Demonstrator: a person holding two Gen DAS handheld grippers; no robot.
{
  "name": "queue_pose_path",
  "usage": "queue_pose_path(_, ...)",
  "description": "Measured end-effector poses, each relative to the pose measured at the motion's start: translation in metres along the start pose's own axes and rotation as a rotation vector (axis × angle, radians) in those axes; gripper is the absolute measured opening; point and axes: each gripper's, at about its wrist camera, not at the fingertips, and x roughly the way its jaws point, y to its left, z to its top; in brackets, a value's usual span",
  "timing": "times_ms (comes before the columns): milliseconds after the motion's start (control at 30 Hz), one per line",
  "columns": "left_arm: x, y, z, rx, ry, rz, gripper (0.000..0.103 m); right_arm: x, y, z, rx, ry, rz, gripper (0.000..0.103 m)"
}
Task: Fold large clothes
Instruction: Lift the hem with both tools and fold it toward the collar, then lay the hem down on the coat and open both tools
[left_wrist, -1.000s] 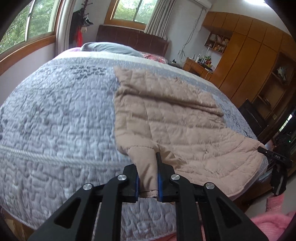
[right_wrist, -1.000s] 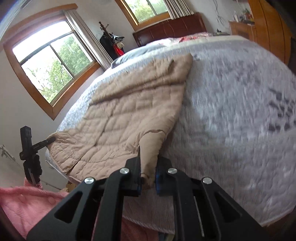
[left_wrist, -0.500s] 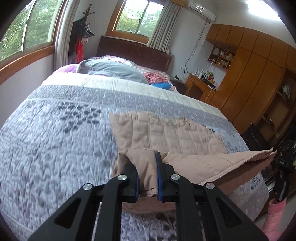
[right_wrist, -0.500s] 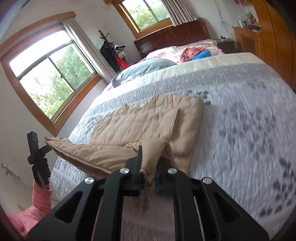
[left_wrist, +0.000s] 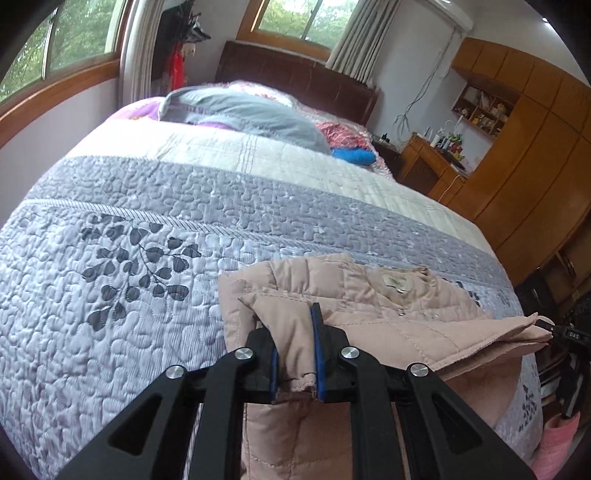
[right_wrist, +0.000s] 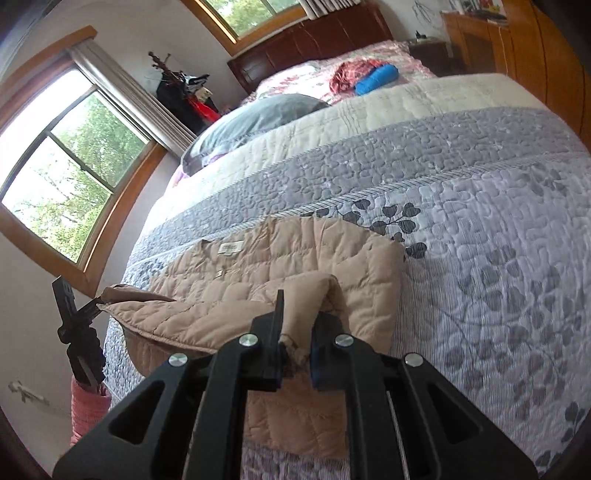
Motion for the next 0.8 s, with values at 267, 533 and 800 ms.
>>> queue_pose_path(267, 0.084, 0.024, 0.015, -0.072, 0.146, 0.007, 0.017, 0.068, -0.034, 0.030, 0.091, 0.099, -0.041, 0.012)
queue_pose_path(533, 0.086, 0.042, 0.023, -0.175, 0.205, -0.132, 0.030, 0.069, -0.055, 0.022, 0.161, 0.104, 0.053, 0.039)
queue_pose_path(800, 0.014, 0.053, 0.022, -0.216, 0.102, -0.219, 0.045, 0.027, -0.048, -0.004, 0.079, 0.033, 0.059, 0.062)
